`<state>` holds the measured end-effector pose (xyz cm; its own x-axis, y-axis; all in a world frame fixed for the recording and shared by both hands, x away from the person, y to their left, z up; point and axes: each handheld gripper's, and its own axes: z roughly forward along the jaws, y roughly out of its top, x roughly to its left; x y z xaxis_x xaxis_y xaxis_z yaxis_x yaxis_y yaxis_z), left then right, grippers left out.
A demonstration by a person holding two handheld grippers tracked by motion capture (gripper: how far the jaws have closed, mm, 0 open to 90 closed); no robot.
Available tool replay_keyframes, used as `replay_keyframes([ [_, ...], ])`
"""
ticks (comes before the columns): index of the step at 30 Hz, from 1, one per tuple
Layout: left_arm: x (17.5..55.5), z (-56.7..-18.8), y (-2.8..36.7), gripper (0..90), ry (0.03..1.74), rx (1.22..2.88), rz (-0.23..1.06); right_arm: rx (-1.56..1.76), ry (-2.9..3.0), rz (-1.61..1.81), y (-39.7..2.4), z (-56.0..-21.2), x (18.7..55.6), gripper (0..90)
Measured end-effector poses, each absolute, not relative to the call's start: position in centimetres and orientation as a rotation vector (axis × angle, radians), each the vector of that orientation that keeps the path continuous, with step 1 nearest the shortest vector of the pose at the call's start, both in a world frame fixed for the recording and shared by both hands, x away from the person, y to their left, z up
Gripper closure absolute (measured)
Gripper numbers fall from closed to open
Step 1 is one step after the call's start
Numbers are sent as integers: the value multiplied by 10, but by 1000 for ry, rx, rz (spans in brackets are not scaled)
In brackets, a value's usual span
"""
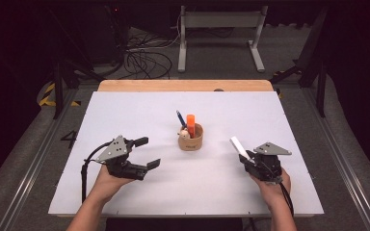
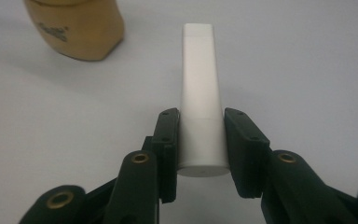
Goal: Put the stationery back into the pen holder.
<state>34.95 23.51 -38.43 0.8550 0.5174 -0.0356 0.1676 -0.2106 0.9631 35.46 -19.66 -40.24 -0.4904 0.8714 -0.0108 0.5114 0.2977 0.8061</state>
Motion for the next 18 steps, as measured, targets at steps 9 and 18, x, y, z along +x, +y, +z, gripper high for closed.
replay_keyframes([
  [9,348,-384,234,129,513,1790,364,1157,2207,1152,-178,-392,354,677],
  [18,347,-384,233,130,519,1800,414,1077,2290,1242,-163,-378,351,677],
])
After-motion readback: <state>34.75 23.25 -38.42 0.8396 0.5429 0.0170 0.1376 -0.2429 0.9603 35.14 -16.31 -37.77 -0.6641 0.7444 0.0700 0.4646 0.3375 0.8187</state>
